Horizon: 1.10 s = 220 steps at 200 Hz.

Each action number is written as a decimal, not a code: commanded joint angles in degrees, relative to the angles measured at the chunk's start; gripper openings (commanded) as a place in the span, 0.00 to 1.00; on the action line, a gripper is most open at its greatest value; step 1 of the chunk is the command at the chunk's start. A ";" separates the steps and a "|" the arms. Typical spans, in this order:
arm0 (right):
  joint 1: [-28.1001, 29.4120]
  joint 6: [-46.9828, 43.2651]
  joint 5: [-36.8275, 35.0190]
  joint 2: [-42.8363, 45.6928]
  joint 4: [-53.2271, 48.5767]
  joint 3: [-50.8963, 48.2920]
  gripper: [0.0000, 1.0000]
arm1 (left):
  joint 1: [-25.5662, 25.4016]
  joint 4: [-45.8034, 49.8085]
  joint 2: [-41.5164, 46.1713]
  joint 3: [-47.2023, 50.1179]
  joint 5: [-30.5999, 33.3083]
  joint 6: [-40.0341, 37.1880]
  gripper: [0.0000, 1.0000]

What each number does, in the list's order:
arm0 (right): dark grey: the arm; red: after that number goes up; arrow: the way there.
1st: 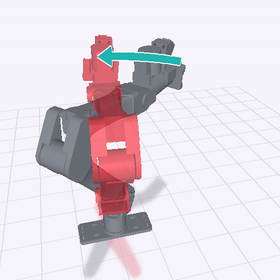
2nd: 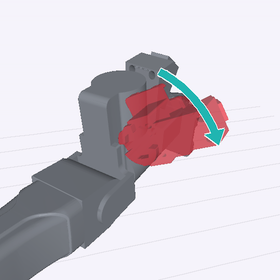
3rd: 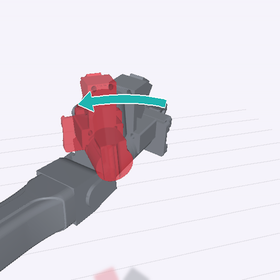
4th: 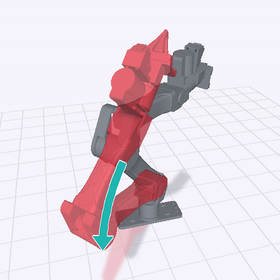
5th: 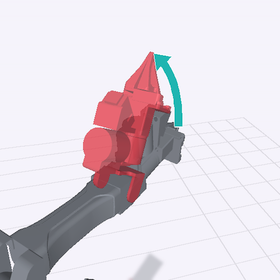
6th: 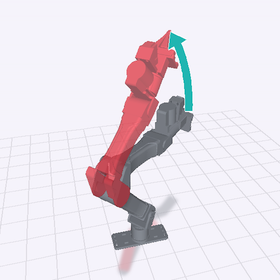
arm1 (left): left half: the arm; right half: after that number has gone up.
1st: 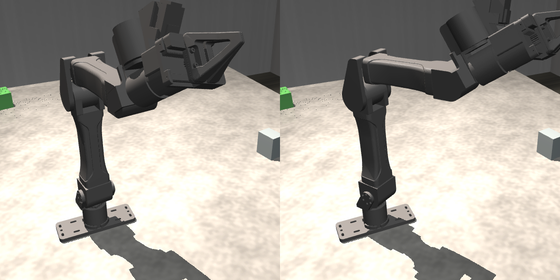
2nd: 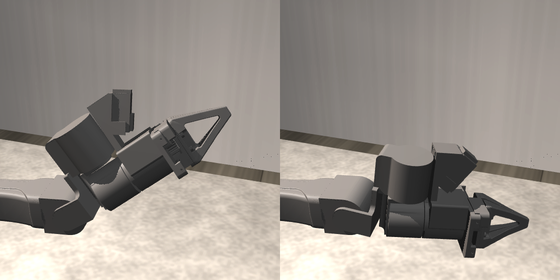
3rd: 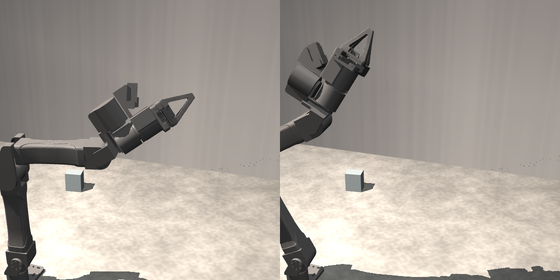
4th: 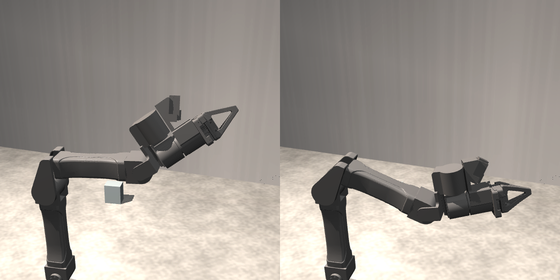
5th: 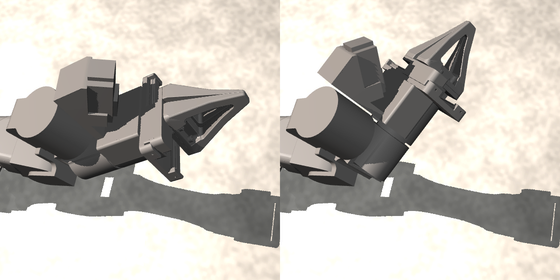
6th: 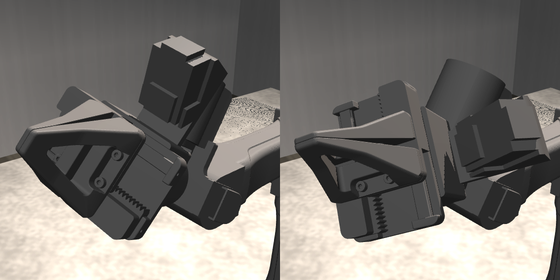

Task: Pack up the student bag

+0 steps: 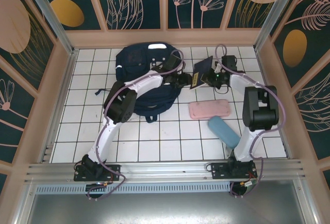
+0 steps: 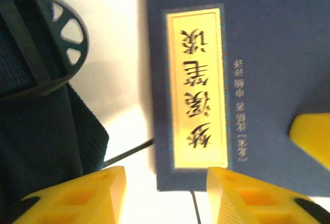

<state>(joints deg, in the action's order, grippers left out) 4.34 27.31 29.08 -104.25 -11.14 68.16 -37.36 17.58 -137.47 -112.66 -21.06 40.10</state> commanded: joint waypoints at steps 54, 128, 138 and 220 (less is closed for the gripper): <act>-0.25 4.26 23.11 10.56 14.44 -5.08 0.00 | 10.96 -14.93 24.24 20.71 -8.57 4.23 0.87; 10.40 18.82 33.84 8.36 35.90 -5.99 0.00 | 15.85 -30.00 33.51 38.34 -18.93 13.58 0.99; 11.24 20.38 34.60 7.65 38.01 -5.72 0.00 | 15.86 -31.80 34.29 39.66 -20.30 14.70 0.99; 12.72 31.32 36.69 8.45 48.97 -7.31 0.00 | 17.15 -55.26 37.46 46.07 -29.08 29.90 0.92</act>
<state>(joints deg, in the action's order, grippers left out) 16.51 56.18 63.18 -97.14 32.45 61.17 -20.56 -28.75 -103.74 -66.67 -45.98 66.48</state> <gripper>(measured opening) 0.130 0.928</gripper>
